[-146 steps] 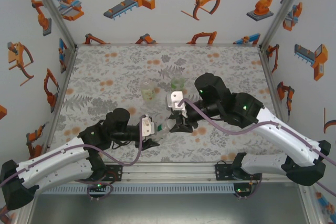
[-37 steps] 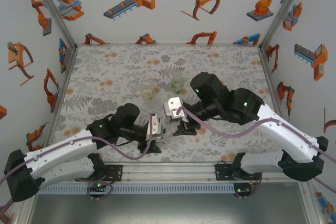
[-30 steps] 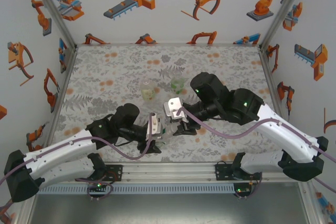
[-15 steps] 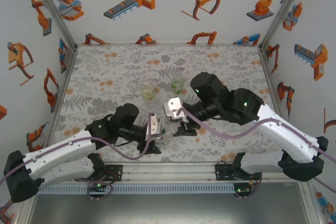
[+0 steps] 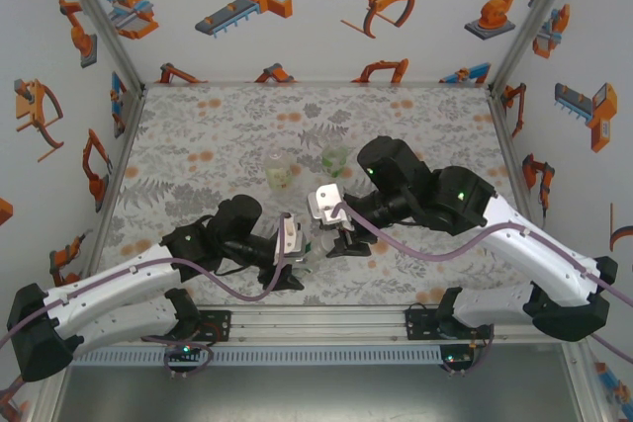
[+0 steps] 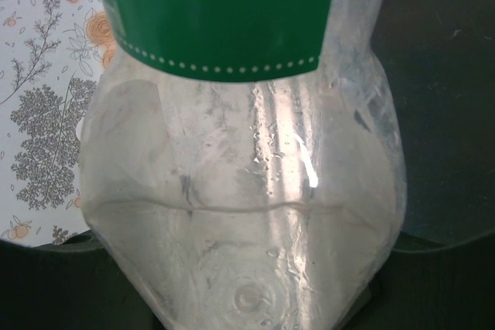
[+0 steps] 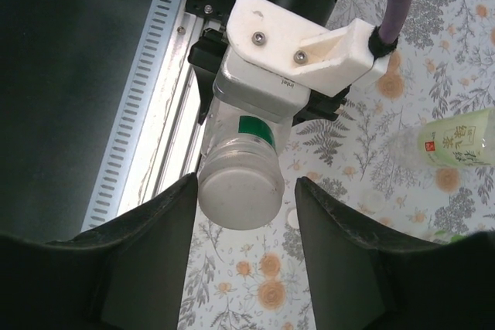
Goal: Screw on the bottle caps
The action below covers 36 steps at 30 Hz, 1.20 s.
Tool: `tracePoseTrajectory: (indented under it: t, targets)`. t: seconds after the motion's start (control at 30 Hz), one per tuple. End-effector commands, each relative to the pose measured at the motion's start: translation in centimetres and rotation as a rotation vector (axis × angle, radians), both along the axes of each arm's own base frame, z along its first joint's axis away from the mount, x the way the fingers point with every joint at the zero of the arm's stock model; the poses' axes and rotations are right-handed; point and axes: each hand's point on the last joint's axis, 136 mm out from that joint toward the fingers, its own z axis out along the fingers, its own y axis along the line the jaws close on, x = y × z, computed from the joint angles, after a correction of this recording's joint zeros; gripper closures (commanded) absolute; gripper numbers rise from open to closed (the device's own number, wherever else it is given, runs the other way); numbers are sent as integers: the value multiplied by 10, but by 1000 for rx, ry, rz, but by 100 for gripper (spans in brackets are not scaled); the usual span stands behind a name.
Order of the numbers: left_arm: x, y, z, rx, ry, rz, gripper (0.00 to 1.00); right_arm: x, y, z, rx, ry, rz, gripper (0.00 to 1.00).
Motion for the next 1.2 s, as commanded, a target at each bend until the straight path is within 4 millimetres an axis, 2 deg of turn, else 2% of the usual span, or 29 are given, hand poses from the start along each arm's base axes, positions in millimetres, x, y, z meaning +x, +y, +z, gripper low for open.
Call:
tracePoseTrajectory:
  t: [0.0, 0.07, 0.23, 0.3, 0.33, 0.47, 0.6, 0.8, 0.97, 1.07, 1.17]
  targets:
    - [-3, -4, 19, -56, -19, -33, 100, -5, -1, -3, -18, 21, 11, 53]
    - [-3, -4, 21, -58, -21, -34, 100, 0, 1, -3, -21, 42, -25, 59]
    - [0, -4, 24, -70, -47, -20, 100, 11, 11, -2, -34, 162, -155, 84]
    - [3, -3, 26, -81, -69, -7, 100, 14, 13, -5, -42, 213, -207, 98]
    - [4, -3, 27, -87, -81, 2, 100, 16, 13, -8, -49, 232, -232, 100]
    - [10, -2, 32, -111, -123, 33, 100, 22, 12, -15, -58, 297, -329, 100]
    - [18, -1, 35, -124, -165, 72, 100, 33, 19, -19, -84, 424, -458, 100]
    - [27, 2, 37, -143, -214, 127, 100, 55, 25, -29, -150, 636, -744, 100]
    - [35, 3, 35, -145, -249, 166, 100, 70, 23, -47, -211, 860, -1028, 100]
    - [42, 3, 32, -149, -279, 198, 100, 70, 33, -59, -233, 1003, -1106, 100]
    - [46, 3, 33, -167, -303, 215, 100, 77, 32, -65, -214, 1044, -1179, 100]
